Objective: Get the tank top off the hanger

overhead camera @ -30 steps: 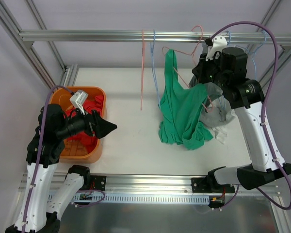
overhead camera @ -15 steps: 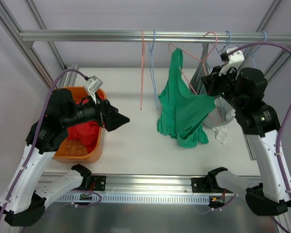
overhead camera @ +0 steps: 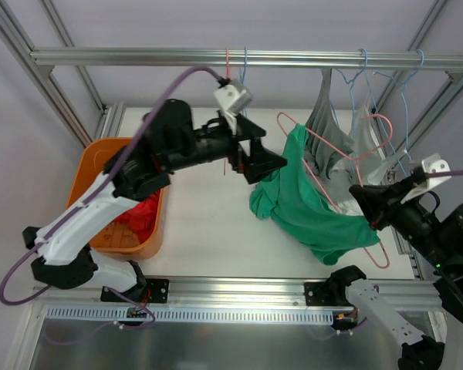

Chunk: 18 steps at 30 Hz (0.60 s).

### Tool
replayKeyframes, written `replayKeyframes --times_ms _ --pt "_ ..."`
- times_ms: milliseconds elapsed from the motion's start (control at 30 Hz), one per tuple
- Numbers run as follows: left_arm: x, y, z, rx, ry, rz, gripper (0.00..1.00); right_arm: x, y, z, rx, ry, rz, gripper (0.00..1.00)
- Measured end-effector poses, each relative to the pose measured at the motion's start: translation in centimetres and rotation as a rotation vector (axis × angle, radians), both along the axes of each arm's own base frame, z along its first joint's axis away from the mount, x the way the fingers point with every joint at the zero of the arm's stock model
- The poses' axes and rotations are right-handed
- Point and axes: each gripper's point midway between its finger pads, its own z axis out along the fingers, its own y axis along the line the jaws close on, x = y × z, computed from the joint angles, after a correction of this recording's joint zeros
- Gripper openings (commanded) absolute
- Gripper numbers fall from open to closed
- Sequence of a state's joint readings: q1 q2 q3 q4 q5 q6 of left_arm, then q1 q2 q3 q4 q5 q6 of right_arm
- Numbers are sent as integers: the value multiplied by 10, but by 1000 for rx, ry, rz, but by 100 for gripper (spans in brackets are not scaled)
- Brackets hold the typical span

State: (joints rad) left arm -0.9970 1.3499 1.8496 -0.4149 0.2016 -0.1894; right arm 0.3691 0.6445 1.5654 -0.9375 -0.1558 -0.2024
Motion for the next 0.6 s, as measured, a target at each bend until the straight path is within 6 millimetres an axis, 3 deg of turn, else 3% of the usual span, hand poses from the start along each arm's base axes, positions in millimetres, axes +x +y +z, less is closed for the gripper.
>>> replayKeyframes --times_ms 100,233,300,367,433,533,600 --pt "16 -40 -17 56 -31 18 88 -22 -5 -2 5 2 17 0" --pt "35 -69 -52 139 -28 40 65 -41 -11 1 7 3 24 0" --pt "42 -75 -64 167 -26 52 47 -47 -13 3 7 1 24 0" --pt "44 -77 -67 173 -30 57 42 -51 -15 4 7 1 24 0" --pt "44 -78 -65 167 -36 57 30 -54 -16 5 7 -1 25 0" --pt "46 -79 -59 149 -47 66 0 -58 -16 7 10 -4 33 0" --pt "48 -78 -57 144 -53 77 0 -58 -16 7 9 -6 34 0"
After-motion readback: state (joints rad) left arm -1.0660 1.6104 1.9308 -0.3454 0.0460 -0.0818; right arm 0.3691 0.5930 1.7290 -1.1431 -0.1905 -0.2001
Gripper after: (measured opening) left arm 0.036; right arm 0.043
